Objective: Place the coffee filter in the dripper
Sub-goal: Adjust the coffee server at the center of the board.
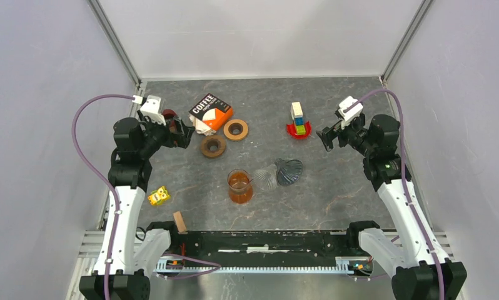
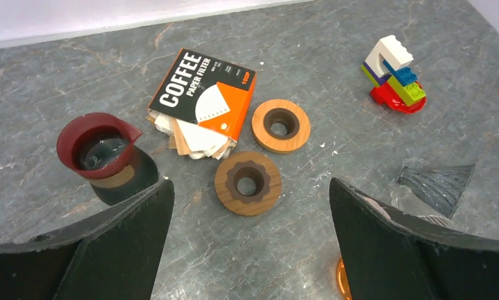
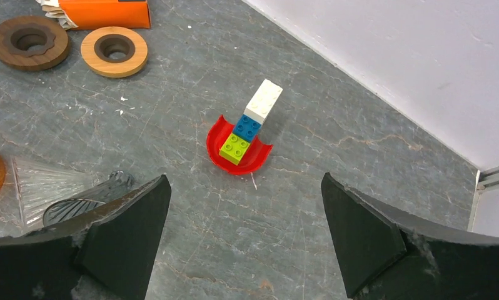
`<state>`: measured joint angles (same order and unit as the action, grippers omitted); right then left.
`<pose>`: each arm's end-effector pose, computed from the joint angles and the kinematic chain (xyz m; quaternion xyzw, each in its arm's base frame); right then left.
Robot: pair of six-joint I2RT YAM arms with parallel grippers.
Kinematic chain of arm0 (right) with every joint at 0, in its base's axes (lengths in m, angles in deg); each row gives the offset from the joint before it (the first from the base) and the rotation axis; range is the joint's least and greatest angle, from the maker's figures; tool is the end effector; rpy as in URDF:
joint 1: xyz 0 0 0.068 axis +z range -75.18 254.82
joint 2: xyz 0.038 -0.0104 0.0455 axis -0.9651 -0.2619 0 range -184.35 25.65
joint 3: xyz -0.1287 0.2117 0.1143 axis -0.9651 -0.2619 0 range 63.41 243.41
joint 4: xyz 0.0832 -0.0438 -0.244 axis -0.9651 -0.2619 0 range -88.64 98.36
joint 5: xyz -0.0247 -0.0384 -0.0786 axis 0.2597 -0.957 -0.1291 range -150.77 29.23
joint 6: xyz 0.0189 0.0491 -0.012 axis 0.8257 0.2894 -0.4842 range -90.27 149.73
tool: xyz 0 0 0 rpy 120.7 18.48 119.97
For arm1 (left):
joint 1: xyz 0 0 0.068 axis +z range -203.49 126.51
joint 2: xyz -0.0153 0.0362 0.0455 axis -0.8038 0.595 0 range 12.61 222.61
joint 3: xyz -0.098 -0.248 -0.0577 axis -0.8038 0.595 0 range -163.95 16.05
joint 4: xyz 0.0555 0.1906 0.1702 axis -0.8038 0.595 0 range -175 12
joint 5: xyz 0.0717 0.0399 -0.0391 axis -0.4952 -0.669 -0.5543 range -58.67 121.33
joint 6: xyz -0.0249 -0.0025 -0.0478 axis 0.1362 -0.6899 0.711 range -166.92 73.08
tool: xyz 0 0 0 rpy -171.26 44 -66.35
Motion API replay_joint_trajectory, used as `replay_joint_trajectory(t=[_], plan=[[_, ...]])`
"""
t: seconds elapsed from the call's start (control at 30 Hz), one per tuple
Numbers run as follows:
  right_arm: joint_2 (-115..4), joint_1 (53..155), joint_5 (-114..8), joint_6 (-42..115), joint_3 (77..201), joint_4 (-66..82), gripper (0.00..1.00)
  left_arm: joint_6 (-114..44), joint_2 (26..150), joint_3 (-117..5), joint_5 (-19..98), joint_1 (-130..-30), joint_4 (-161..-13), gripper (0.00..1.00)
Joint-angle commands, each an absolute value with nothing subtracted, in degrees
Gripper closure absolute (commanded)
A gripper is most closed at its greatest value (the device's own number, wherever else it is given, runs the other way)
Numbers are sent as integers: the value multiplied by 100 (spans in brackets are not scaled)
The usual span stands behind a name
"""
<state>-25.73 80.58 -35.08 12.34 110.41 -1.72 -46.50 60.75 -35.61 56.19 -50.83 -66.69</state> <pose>0.2042 0.0363 0.3344 -0.2880 0.7277 0.1144 0.6119 0.1879 -0.0063 0.3580 0.1105 0.7769 -0.1589 0.5991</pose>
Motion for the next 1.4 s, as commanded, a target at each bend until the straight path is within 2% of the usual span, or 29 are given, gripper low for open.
replay_joint_trajectory(t=[0.0, 0.27, 0.4, 0.53, 0.67, 0.77, 0.93, 1.1, 1.37], plan=[[-2591, 8075, -3372, 1205, 11164, -5, 2, -4459, 5963, -3519, 5373, -5079, -6910, 0], [-2636, 8071, -3168, 1056, 11228, -101, 2, -4515, 5972, -3474, 5530, -5080, -6831, 0], [-2663, 8086, -2533, 605, 11194, -348, 2, -4811, 5931, -3405, 5824, -5084, -6679, 0], [-2704, 8413, -2164, -603, 11160, -1290, 2, -5479, 5936, -3506, 6784, -5101, -5996, 0], [-2672, 9083, -2797, -1365, 10740, -1790, 2, -6440, 6058, -3884, 7330, -5278, -4748, 0], [-2665, 9428, -3167, -1370, 10297, -1530, 2, -6965, 6119, -4020, 7068, -5857, -4205, 0], [-2718, 9661, -3375, -1225, 10014, -1081, 2, -7010, 6375, -4001, 6971, -6775, -4150, 0], [-2472, 9662, -3418, -1027, 9617, -715, 2, -6775, 6948, -4003, 6116, -7832, -4574, 11], [-2004, 9661, -3659, -972, 9087, -426, 2, -6449, 7901, -4169, 5416, -8650, -4966, 34]])
